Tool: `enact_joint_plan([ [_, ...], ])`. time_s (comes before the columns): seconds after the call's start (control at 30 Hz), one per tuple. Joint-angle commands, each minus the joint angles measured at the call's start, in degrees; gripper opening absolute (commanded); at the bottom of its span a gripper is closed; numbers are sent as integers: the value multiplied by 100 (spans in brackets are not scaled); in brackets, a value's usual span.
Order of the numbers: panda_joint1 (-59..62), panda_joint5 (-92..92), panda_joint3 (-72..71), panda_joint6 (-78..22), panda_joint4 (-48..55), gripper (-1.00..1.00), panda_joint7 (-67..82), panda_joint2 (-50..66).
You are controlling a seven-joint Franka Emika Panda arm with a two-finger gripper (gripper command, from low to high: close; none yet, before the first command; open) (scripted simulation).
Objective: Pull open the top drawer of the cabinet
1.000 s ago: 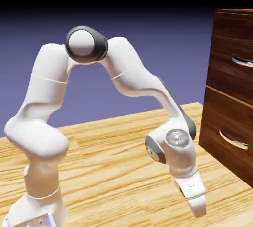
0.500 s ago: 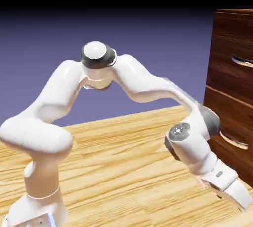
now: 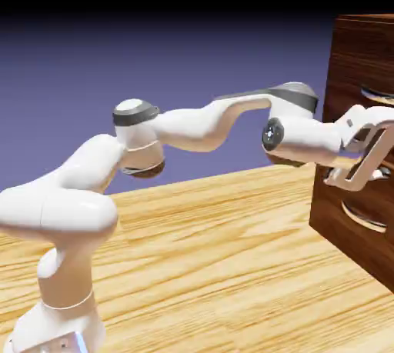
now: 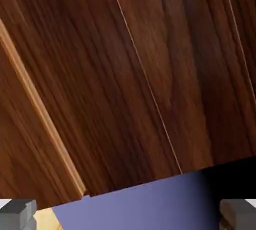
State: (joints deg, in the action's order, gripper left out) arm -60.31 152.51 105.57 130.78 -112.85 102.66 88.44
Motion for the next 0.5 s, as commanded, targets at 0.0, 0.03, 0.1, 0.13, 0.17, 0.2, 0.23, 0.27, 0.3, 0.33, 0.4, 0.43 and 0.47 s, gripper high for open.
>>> enact_joint_plan([
  [0.0, -98, 249, 173, -71, 79, 100, 237, 198],
  [0.03, -195, 499, 345, -141, 157, 100, 474, 396],
  [0.1, -85, 665, 438, -68, 493, 100, 580, 494],
  [0.13, 37, 674, 428, 17, 701, 100, 551, 477],
  [0.17, 160, 684, 418, 101, 909, 100, 522, 459],
  [0.2, 282, 693, 408, 186, 1116, 100, 493, 442],
  [0.23, 404, 703, 398, 270, 1324, 100, 464, 425],
  [0.27, 464, 707, 393, 311, 1424, 100, 450, 417],
  [0.3, 464, 707, 393, 311, 1424, -100, 450, 417],
  [0.33, 464, 707, 393, 311, 1424, -100, 450, 417],
  [0.4, 222, 696, 410, 141, 1009, -100, 510, 452],
  [0.43, 100, 688, 419, 56, 802, -100, 539, 470],
  [0.47, -23, 677, 430, -29, 594, -100, 567, 487],
])
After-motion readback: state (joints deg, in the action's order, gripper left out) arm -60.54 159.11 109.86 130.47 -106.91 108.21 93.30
